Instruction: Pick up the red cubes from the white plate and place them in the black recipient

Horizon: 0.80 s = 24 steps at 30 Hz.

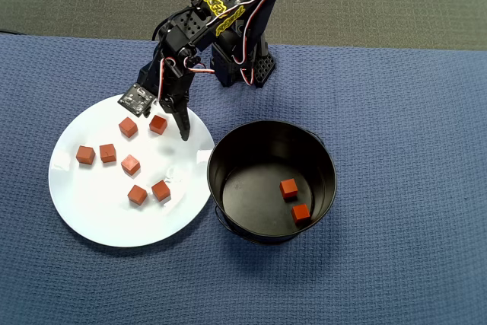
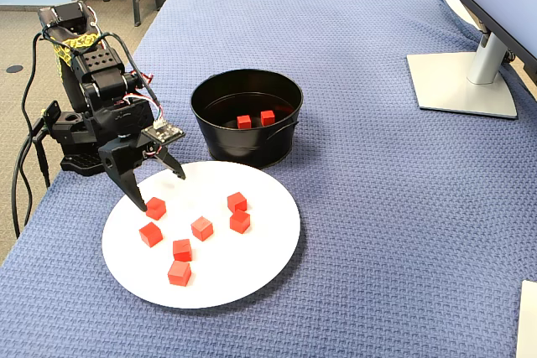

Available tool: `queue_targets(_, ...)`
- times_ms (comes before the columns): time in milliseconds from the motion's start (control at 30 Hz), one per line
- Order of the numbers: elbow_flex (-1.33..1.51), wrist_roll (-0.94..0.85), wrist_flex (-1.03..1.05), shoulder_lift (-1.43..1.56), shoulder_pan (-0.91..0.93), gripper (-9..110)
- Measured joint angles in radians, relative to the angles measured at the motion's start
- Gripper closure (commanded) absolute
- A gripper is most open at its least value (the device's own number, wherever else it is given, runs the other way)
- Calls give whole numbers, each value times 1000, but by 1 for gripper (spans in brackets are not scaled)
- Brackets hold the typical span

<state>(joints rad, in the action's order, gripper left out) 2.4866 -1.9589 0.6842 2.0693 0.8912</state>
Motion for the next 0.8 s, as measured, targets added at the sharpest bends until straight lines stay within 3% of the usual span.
queue_targets(567, 44, -3, -101, -69, 3, 66)
queue_targets(633, 48, -3, -103, -69, 3, 75)
queue_targets(700, 48, -3, -103, -69, 3, 101)
queue_targets(800, 48, 6, -110, -77, 2, 101)
